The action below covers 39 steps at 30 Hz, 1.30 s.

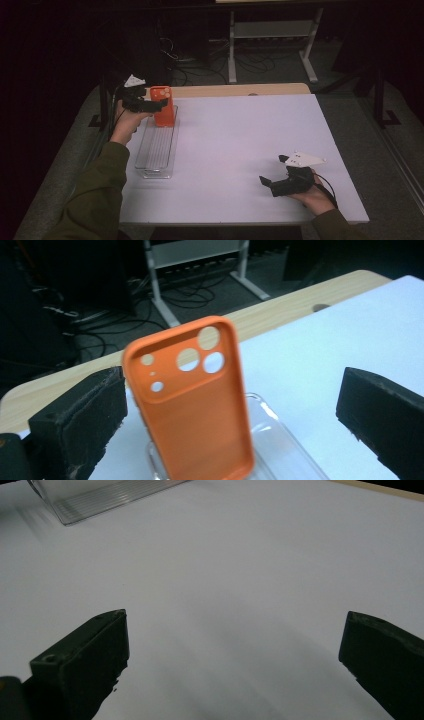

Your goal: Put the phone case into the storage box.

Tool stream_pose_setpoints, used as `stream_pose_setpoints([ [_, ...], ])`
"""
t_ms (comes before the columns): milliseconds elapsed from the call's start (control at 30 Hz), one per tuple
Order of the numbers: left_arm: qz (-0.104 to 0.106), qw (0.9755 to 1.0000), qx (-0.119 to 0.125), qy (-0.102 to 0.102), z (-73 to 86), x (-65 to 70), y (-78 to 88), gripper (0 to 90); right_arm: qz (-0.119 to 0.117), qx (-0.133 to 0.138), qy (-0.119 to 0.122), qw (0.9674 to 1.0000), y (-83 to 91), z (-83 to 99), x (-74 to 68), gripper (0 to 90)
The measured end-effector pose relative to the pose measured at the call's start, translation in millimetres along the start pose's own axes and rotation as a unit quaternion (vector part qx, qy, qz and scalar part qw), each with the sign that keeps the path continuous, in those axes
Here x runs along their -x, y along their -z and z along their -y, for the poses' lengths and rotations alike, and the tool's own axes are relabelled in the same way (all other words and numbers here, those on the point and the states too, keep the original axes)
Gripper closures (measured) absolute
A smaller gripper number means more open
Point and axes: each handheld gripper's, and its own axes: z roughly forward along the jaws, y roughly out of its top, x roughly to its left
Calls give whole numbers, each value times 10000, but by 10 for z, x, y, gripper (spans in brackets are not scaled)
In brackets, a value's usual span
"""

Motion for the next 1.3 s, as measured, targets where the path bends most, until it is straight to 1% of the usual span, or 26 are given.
stream_pose_setpoints([
  [33, 80, 10000, 22, -17, -3, 11, 13, 0, 0, -8, 11, 10000, 0, 2, 1, 0],
  [67, 139, 9999, 20, -95, -8, 18, 25, 0, 6, -8, 31, 10000, -2, 3, 5, 0],
  [267, 515, 9985, 9, -205, -2, 126, 76, 0, 8, -1, 4, 10000, -1, -2, 4, 0],
  [333, 599, 9978, 2, -279, 6, 170, 108, 0, -13, -8, 12, 10000, 3, -12, -2, 0],
  [367, 633, 9975, 4, -298, 12, 191, 123, 0, -28, 33, 35, 10000, 9, -24, 1, 0],
  [400, 669, 9972, 23, -331, 20, 211, 141, 0, -44, 60, -13, 10000, 18, -37, -1, 0],
  [433, 716, 9970, 27, -302, 29, 238, 161, 0, -62, 76, -12, 10000, 22, -49, 1, 0],
  [467, 759, 9965, 15, -361, 39, 252, 178, 0, -57, 95, 30, 9999, 24, -61, 2, 0],
  [533, 858, 9954, -24, -416, 64, 297, 209, 0, -96, 81, 14, 9999, 31, -76, 2, 0],
  [567, 912, 9948, -1, -445, 80, 320, 219, 0, -133, 99, 21, 9999, 34, -85, 7, 0],
  [633, 1017, 9939, -41, -421, 110, 370, 249, 0, -150, 62, 30, 9999, 40, -109, 5, 0],
  [667, 1042, 9934, -40, -477, 124, 392, 264, 0, -148, 94, 69, 9998, 43, -122, 12, 0],
  [700, 1075, 9931, -15, -478, 138, 419, 280, 0, -174, 90, 40, 9998, 49, -137, 13, 0],
  [733, 1119, 9926, -3, -474, 150, 442, 299, 0, -197, 109, 51, 9997, 51, -152, 19, 0],
  [767, 1156, 9919, 1, -523, 161, 460, 319, 0, -211, 97, 74, 9997, 56, -170, 21, 0],
  [833, 1206, 9913, 27, -525, 188, 501, 359, 0, -220, 115, 94, 9996, 60, -202, 25, 0],
  [867, 1251, 9905, 44, -568, 201, 515, 377, 0, -253, 97, 93, 9996, 61, -215, 29, 0],
  [900, 1287, 9901, 73, -549, 219, 538, 391, 0, -259, 81, 102, 9996, 60, -226, 29, 0],
  [1000, 1377, 9886, 64, -611, 263, 602, 442, 0, -285, 39, 127, 9995, 57, -247, 35, 0],
  [1033, 1397, 9880, 53, -650, 276, 621, 459, 0, -303, 37, 102, 9995, 57, -254, 33, 0],
  [1100, 1411, 9876, 82, -687, 307, 660, 490, 0, -310, 22, 129, 9994, 57, -266, 36, 0],
  [1133, 1446, 9874, 89, -644, 328, 680, 502, 0, -315, 20, 136, 9994, 57, -272, 38, 0],
  [1233, 1506, 9863, 101, -658, 390, 732, 542, 0, -331, 26, 121, 9994, 57, -284, 37, 0],
  [1267, 1540, 9856, 99, -686, 415, 751, 555, 0, -336, 35, 149, 9993, 58, -288, 38, 0],
  [1300, 1552, 9855, 93, -685, 432, 764, 561, 0, -345, 27, 156, 9993, 59, -292, 36, 0],
])
